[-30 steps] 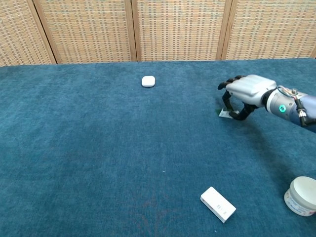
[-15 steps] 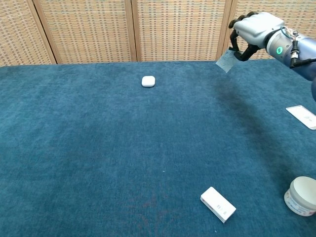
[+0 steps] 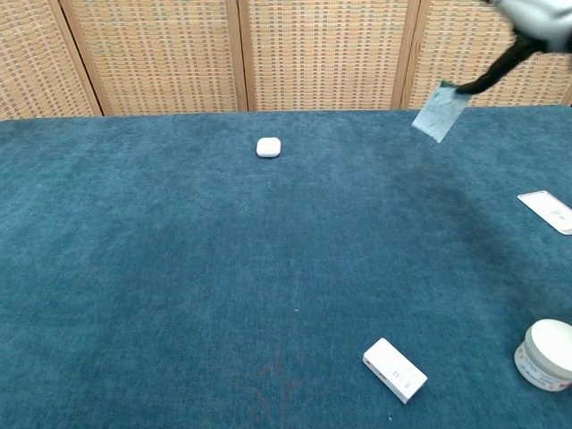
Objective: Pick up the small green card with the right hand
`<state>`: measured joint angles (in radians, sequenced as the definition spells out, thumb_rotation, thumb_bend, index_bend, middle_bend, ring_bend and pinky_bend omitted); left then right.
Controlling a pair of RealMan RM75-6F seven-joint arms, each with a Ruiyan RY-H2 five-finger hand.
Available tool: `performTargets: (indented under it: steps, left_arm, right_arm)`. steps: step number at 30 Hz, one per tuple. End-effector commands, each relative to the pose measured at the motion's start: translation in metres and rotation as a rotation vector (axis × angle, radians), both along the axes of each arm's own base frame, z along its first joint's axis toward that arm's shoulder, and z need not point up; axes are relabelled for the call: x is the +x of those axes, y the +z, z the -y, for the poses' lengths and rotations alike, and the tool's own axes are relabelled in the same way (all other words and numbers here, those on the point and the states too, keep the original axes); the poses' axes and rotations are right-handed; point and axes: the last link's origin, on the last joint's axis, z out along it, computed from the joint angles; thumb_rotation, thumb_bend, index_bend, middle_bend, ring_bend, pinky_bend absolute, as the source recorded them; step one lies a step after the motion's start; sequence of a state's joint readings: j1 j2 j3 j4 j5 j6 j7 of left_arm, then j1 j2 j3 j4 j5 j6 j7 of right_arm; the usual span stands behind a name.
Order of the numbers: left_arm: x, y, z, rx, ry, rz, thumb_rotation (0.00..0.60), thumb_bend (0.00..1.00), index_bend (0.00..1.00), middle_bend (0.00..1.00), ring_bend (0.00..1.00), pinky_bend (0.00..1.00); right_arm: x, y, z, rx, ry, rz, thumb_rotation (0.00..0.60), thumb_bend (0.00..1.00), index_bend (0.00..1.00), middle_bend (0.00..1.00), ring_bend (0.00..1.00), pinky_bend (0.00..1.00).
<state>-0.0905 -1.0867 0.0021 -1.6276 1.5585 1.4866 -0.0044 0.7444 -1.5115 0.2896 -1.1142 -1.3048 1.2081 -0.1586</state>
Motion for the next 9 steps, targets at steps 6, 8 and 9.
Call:
performTargets:
  steps: [6, 8, 9]
  left_arm:
    - [-0.001, 0.004, 0.006, 0.004, -0.024, 0.008, 0.6, 0.0, 0.0, 0.0, 0.0, 0.0]
    - [0.0, 0.003, 0.007, 0.001, -0.039, 0.003, 0.6, 0.0, 0.0, 0.0, 0.0, 0.0]
    - [0.0, 0.002, 0.008, -0.001, -0.049, 0.0, 0.6, 0.0, 0.0, 0.0, 0.0, 0.0]
  right_arm:
    - [-0.062, 0.07, -0.128, -0.062, -0.05, 0.141, 0.6, 0.0, 0.05, 0.0, 0.0, 0.0]
    - [-0.074, 0.068, -0.147, -0.064, -0.071, 0.136, 0.6, 0.0, 0.05, 0.0, 0.0, 0.0]
    - [-0.08, 0.067, -0.156, -0.068, -0.083, 0.125, 0.6, 0.0, 0.05, 0.0, 0.0, 0.0]
